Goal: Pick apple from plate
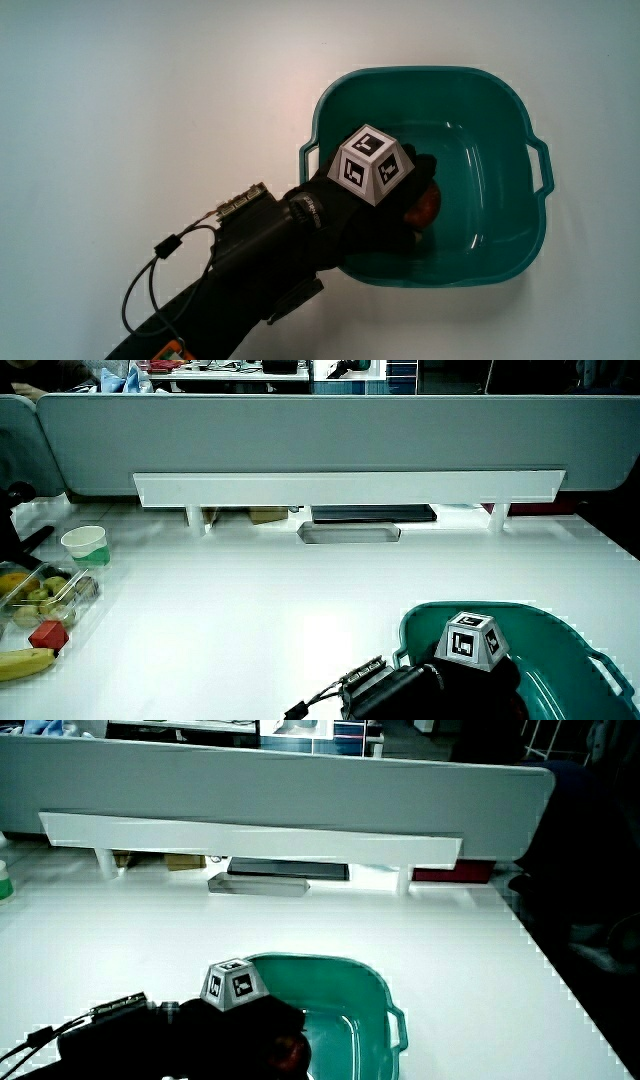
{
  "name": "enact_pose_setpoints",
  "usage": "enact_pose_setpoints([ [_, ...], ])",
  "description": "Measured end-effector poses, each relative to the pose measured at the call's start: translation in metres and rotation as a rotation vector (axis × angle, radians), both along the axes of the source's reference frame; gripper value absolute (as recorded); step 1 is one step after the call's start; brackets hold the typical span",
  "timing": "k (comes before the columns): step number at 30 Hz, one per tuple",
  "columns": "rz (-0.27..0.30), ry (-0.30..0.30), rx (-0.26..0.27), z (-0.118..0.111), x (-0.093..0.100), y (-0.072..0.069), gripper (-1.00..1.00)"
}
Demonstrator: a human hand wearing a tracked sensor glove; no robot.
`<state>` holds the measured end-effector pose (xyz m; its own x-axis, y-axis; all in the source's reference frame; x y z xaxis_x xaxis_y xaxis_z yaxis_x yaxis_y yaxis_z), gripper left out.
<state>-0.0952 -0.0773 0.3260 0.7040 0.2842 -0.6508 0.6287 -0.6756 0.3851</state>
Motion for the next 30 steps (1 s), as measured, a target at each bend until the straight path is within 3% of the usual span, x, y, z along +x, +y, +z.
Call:
enact_pose_setpoints([
  [1, 0.059, 0.047, 0.068, 0.006, 0.003, -0.002, 0.0],
  [2, 0.053, -0.023, 0.083, 0.007, 0.005, -0.001, 0.0],
  [4, 0.055, -0.017, 0.064, 0.003, 0.013, 0.001, 0.0],
  [5, -0.008, -0.044, -0.015, 0.002, 0.015, 0.003, 0.0],
  [6, 0.067, 0.034, 0.055, 0.011, 0.018, 0.0, 0.0],
  [7, 0.001, 0.002, -0.02, 0.009, 0.021, 0.003, 0.0],
  [8, 0.066, 0.064, 0.039, 0.014, 0.024, 0.001, 0.0],
  [9, 0.048, 0.018, 0.034, 0.013, 0.028, 0.002, 0.0],
  [10, 0.105, -0.002, 0.125, 0.012, 0.031, 0.002, 0.0],
  [11, 0.091, -0.031, 0.107, 0.009, 0.034, 0.004, 0.0],
  [12, 0.054, -0.047, 0.037, 0.007, 0.036, 0.006, 0.0],
  [13, 0.067, -0.027, 0.048, 0.011, 0.038, 0.005, 0.0],
  [15, 0.074, 0.066, 0.012, 0.027, 0.043, 0.004, 0.0],
  [16, 0.129, 0.03, 0.141, 0.031, 0.047, 0.002, 0.0],
  [26, 0.162, -0.095, 0.045, 0.063, 0.093, 0.018, 0.0],
  [27, 0.11, -0.135, -0.022, 0.06, 0.095, 0.021, 0.0],
  [28, 0.108, -0.147, -0.019, 0.066, 0.098, 0.023, 0.0],
  [29, 0.103, -0.181, -0.028, 0.057, 0.1, 0.025, 0.0],
  [30, 0.136, -0.18, -0.026, 0.054, 0.103, 0.026, 0.0],
])
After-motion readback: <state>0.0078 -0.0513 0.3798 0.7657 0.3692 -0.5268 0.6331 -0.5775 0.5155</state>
